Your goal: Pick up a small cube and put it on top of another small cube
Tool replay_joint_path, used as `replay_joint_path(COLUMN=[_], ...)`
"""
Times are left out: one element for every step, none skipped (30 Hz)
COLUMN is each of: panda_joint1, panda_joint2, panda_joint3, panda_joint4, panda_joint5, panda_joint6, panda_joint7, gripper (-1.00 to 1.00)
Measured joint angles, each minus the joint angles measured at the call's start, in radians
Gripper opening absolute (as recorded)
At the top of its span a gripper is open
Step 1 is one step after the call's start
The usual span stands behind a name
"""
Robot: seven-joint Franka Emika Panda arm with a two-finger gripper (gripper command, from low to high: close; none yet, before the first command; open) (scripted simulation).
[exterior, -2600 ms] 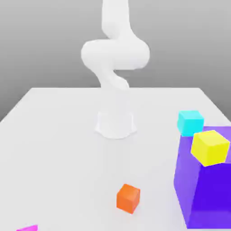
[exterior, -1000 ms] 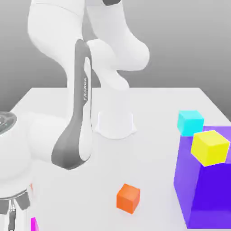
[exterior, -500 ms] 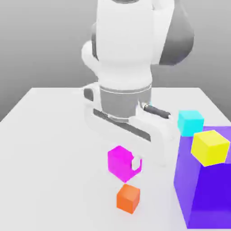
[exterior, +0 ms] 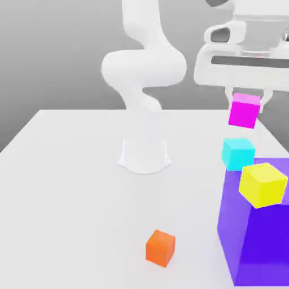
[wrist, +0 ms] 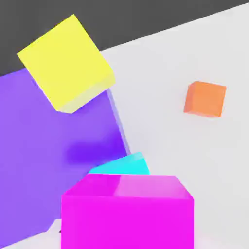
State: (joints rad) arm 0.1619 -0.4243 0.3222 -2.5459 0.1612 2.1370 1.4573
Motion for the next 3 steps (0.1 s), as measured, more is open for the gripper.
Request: replay_joint_path(panda_joint1=[0.000, 0.000, 0.000], panda_joint2=[0.009, 0.009, 0.009], panda_joint3=[0.005, 0.005, 0.005], panda_joint4=[-0.017, -0.017, -0.017], panda_joint5=[0.001, 0.001, 0.001], panda_joint6=[0.027, 0.027, 0.027], panda_joint7=[0.000, 0.000, 0.000], gripper=[1.00, 1.00, 1.00])
